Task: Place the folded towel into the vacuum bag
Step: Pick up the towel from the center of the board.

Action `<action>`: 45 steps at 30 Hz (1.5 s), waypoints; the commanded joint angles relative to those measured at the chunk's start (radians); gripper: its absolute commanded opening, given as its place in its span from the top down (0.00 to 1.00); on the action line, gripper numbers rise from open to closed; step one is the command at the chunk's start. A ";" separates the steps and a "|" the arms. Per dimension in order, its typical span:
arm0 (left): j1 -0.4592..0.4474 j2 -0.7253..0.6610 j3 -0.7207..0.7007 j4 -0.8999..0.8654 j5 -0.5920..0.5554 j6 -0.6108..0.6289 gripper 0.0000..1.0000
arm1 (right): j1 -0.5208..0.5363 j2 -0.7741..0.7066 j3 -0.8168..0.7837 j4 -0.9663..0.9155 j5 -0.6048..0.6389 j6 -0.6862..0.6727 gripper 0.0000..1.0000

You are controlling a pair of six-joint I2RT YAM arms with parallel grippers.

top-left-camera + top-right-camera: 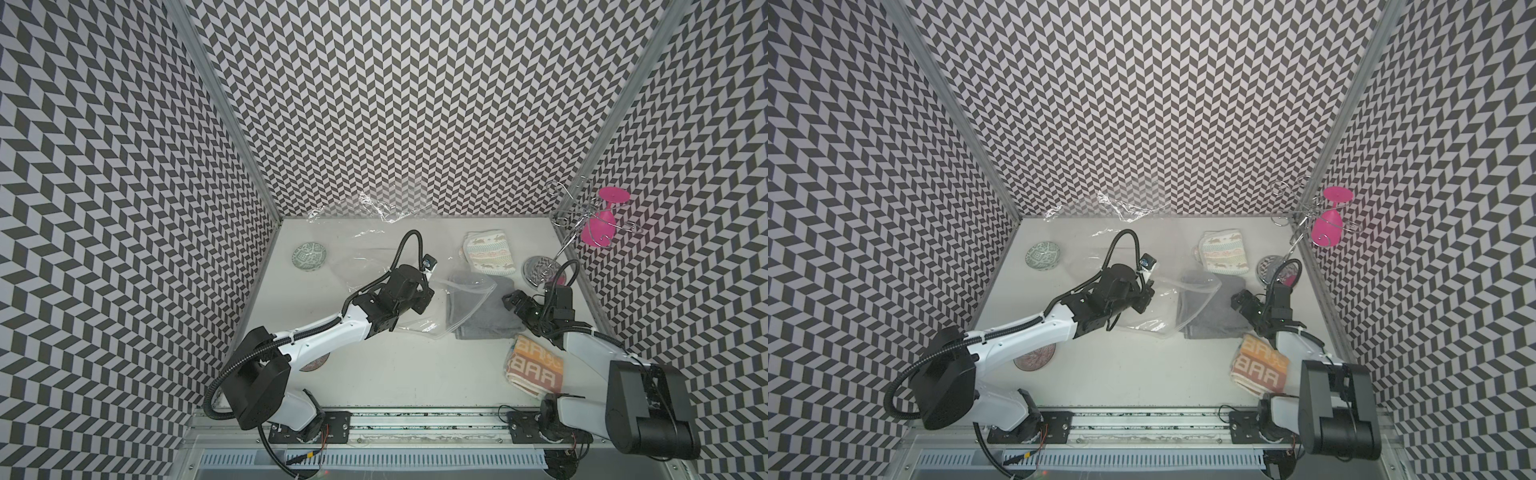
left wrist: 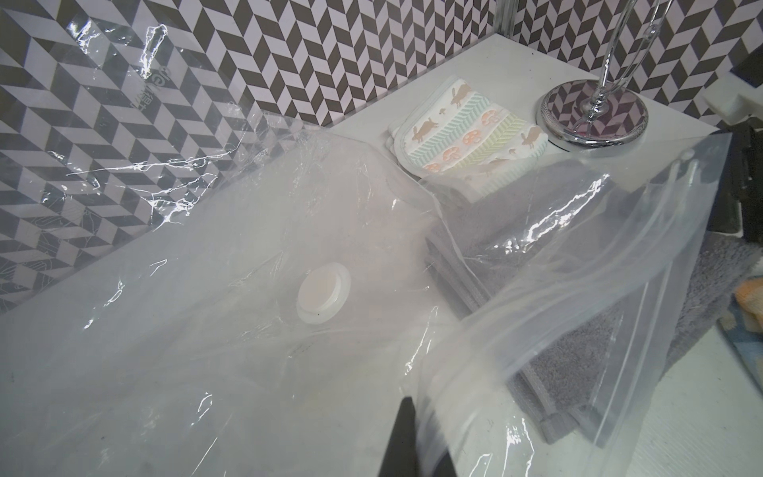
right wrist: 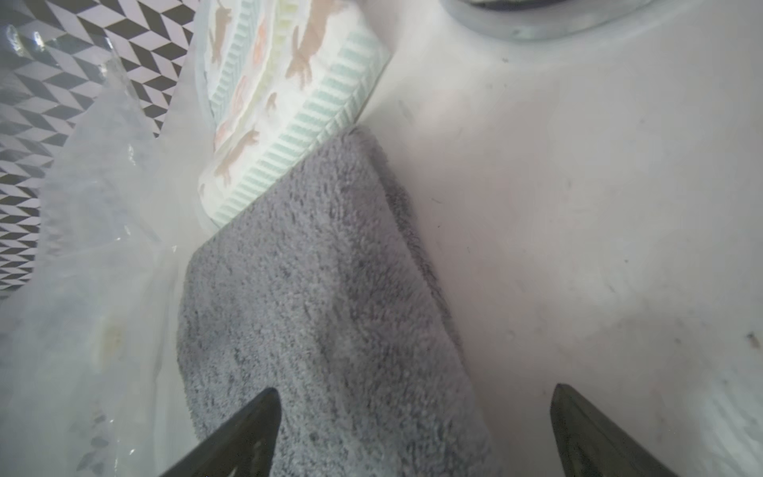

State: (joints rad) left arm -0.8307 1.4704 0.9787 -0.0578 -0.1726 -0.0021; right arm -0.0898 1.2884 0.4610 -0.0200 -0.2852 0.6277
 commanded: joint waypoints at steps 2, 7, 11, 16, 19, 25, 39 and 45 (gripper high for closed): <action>0.006 0.022 0.030 -0.020 -0.007 -0.017 1.00 | 0.007 0.050 -0.006 0.107 -0.036 -0.031 0.00; 0.006 0.035 0.038 -0.027 -0.005 -0.013 1.00 | 0.086 0.035 -0.087 0.259 -0.065 -0.041 0.00; 0.007 0.049 0.044 -0.025 -0.007 -0.006 1.00 | 0.095 0.069 -0.144 0.401 -0.192 0.022 0.00; 0.006 0.069 0.036 -0.018 -0.001 -0.006 1.00 | 0.110 0.057 -0.189 0.546 -0.299 0.062 0.00; 0.006 0.079 0.029 -0.015 0.003 -0.006 1.00 | 0.120 0.032 -0.206 0.611 -0.312 0.078 0.00; 0.005 0.083 0.024 -0.016 0.022 -0.012 1.00 | 0.157 0.056 -0.177 0.621 -0.235 0.060 0.04; 0.011 0.071 0.035 -0.013 0.016 -0.030 1.00 | 0.185 0.084 -0.152 0.604 -0.158 0.015 0.95; 0.069 0.068 0.041 -0.009 0.085 -0.103 1.00 | 0.186 -0.034 -0.100 0.416 -0.095 -0.049 1.00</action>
State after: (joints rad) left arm -0.7914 1.5505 0.9966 -0.0761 -0.1284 -0.0494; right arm 0.0910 1.3209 0.3233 0.4316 -0.4374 0.6235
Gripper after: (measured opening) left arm 0.048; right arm 0.115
